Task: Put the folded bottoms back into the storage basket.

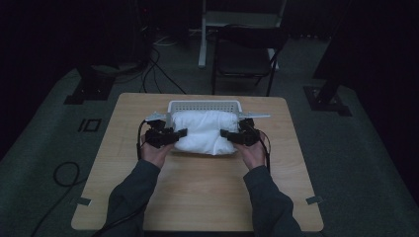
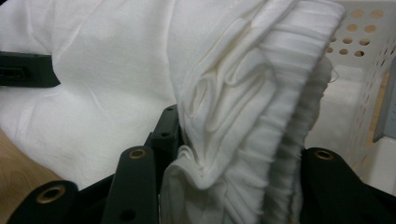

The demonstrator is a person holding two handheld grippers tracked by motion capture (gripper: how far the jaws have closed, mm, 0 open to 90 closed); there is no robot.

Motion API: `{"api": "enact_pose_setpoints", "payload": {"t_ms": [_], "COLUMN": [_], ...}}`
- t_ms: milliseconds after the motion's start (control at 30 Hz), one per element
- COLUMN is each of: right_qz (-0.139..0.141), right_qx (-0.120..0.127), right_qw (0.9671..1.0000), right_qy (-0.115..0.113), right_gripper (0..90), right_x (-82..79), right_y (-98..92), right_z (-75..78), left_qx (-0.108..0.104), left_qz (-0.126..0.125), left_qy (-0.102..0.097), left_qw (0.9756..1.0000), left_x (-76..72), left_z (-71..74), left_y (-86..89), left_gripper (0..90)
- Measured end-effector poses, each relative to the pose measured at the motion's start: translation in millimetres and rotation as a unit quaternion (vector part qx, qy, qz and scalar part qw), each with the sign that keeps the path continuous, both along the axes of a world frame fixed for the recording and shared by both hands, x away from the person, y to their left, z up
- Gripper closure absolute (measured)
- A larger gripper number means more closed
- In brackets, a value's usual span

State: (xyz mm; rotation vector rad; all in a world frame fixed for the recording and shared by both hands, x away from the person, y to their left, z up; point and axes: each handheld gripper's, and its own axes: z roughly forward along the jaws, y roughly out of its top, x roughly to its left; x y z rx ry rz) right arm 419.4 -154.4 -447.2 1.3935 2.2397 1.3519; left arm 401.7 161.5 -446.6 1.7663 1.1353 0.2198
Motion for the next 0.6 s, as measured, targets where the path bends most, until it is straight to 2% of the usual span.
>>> {"api": "enact_pose_setpoints", "payload": {"t_ms": [600], "right_qz": [-0.007], "right_qx": [0.002], "right_qw": [0.9999], "right_qy": [-0.008], "right_gripper": [56.1], "right_x": [7.2], "right_y": [-2.1], "right_z": [10.9], "left_qx": [-0.006], "left_qz": [0.003], "left_qy": [-0.007], "left_qw": [1.0000], "left_x": [7.7], "left_z": [9.4], "left_y": [-2.7], "left_gripper": [57.4]}}
